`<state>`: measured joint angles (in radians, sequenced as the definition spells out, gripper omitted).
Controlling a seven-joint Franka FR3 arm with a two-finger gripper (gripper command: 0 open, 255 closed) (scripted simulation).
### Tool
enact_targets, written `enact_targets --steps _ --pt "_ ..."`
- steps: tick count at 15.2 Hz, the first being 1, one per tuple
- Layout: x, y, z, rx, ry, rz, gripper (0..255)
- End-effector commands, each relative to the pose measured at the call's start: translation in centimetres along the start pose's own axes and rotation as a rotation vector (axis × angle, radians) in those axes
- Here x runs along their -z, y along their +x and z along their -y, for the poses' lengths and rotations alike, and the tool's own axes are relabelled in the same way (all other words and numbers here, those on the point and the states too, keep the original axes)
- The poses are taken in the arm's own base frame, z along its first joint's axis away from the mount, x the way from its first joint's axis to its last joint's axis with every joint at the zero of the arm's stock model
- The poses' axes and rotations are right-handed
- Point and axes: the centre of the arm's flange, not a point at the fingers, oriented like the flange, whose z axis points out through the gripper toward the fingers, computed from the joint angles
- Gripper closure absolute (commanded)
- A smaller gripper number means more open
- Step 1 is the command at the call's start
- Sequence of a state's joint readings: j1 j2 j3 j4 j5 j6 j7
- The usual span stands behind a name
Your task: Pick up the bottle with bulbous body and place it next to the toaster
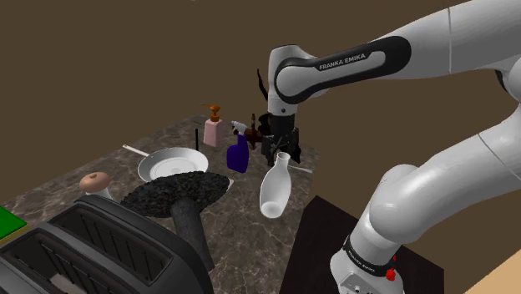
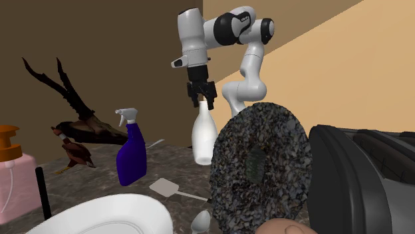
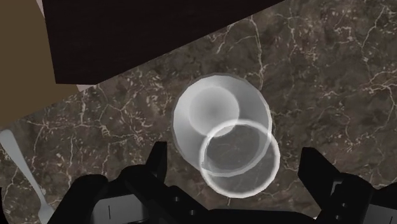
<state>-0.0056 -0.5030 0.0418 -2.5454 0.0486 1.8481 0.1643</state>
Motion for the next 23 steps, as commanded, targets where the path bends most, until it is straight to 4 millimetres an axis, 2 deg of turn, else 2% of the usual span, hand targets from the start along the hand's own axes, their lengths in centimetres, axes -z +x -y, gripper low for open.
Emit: enact_targets --steps 1,8,9,18,23 --pt "-0.8 0.0 -0.1 0.000 0.000 -0.001 0" --pt "-0.8 0.1 -0.1 0.000 0.000 -0.001 0" --pt "-0.8 0.1 -0.1 0.000 0.000 -0.001 255" --pt "-0.8 0.0 -0.1 0.000 0.000 -0.001 255" --pt "1.8 -0.5 -0.1 0.000 0.000 -0.001 255"
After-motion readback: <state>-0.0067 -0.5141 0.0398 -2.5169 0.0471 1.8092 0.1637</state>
